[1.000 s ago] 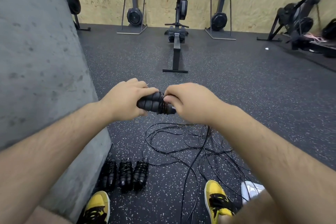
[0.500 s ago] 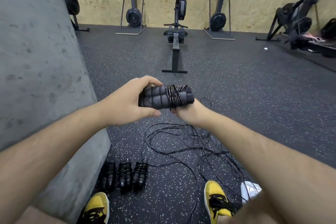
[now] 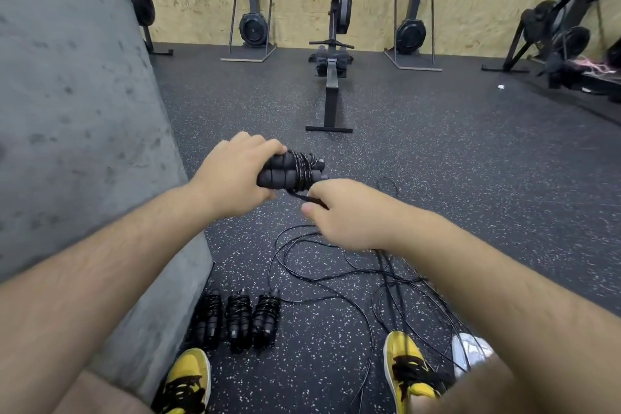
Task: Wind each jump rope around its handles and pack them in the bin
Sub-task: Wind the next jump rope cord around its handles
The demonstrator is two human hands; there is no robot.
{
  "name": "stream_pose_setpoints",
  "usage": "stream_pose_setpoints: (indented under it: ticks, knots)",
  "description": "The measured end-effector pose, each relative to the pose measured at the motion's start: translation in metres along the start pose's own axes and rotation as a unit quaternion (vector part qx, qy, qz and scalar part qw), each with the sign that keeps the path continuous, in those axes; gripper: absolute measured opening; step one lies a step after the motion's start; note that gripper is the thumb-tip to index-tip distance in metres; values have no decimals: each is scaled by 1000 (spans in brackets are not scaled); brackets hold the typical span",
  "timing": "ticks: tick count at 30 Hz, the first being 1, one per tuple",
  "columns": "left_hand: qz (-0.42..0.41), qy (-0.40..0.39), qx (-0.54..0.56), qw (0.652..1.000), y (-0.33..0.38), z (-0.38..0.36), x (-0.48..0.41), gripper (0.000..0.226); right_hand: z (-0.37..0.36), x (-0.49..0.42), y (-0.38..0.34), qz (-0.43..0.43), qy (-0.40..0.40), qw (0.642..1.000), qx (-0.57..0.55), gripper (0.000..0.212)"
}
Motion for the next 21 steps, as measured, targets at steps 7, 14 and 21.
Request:
stream_pose_setpoints:
  ticks: [7, 14, 21]
  knots:
    - [-68, -76, 10, 995, 7, 1, 8, 63, 13, -2, 2, 106, 169, 967, 159, 25]
    - [-50, -166, 139, 975, 24, 19, 10, 71, 14, -27, 50, 86, 212, 973, -9, 18]
    - [38, -207, 323, 923, 31, 21, 17, 63, -10, -28, 76, 4, 51, 956, -290, 19]
Point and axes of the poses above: each hand's wrist, its own x-axis away from the middle knuckle, its own z-axis out of the back of the hand, y = z × x, the point moved 1 cm from there along -x, towards the middle knuckle, and after that the axes turned 8 degrees about y, right-handed, at the moved point
